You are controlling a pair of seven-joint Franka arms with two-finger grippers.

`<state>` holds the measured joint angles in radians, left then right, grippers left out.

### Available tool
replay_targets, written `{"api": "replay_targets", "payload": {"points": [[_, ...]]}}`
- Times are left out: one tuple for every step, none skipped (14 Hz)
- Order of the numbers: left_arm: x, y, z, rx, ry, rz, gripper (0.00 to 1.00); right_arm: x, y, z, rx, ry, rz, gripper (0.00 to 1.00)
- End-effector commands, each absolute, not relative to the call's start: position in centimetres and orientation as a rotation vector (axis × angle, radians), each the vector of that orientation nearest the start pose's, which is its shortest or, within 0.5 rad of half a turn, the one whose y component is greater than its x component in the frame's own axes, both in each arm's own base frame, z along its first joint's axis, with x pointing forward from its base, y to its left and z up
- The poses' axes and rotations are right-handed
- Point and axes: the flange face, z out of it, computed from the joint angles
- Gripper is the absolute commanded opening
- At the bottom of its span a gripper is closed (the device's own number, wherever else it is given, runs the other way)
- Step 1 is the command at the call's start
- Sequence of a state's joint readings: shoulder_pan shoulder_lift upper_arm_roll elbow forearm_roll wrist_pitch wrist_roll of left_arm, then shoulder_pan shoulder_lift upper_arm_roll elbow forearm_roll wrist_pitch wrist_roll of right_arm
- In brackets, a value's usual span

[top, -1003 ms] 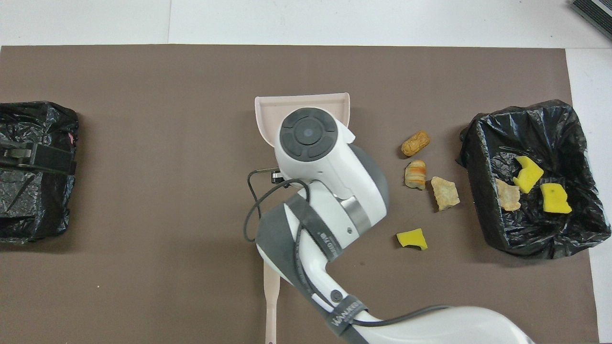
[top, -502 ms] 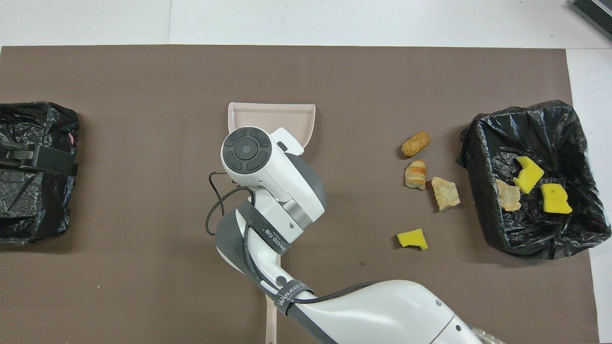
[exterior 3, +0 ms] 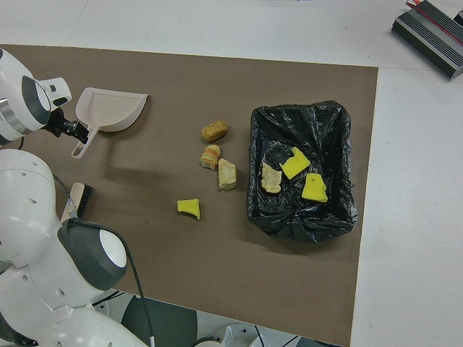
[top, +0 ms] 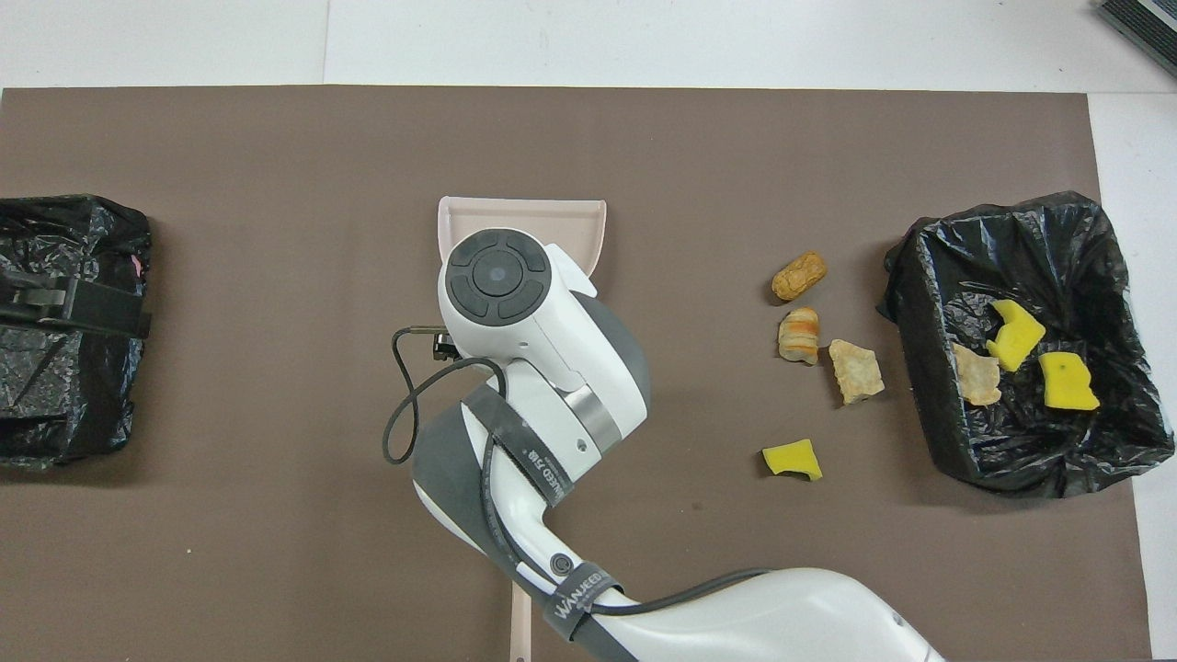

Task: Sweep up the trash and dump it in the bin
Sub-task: 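Bring the dustpan back with the right gripper and set it down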

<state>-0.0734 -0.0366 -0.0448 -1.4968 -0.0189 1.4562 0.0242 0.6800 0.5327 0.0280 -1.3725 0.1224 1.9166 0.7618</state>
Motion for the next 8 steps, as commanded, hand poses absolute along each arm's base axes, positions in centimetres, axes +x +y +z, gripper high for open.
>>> {"api": "replay_targets", "payload": {"points": [[52.4,-7.0,66.5,-3.139,0.262,-0.007,1.00,46.9,46.2,41.6,-3.041,0.227,0.204,1.00],[52.7,-7.3,66.2,-3.141,0.262,-0.025,1.00,44.8,47.1,41.4,-3.050,0.230,0.213,1.00],[52.8,-7.9,65.8,-3.140,0.279,-0.033,1.00,43.0,47.4,41.5,-3.060,0.240,0.222,1.00],[52.9,-8.9,65.3,-3.140,0.300,-0.042,1.00,41.0,47.9,41.2,-3.068,0.246,0.227,1.00],[53.1,-10.0,64.5,-3.139,0.319,-0.039,1.00,39.6,47.9,40.8,-3.063,0.294,0.217,1.00],[53.1,-11.0,63.7,-3.137,0.341,-0.030,1.00,38.2,47.5,40.0,-3.053,0.333,0.197,1.00],[53.0,-12.7,62.8,-3.132,0.385,-0.032,1.00,36.0,47.2,39.1,-3.048,0.322,0.179,1.00],[52.8,-15.2,62.1,-3.128,0.433,-0.057,1.00,34.6,46.4,38.1,-3.042,0.313,0.164,1.00]]}}
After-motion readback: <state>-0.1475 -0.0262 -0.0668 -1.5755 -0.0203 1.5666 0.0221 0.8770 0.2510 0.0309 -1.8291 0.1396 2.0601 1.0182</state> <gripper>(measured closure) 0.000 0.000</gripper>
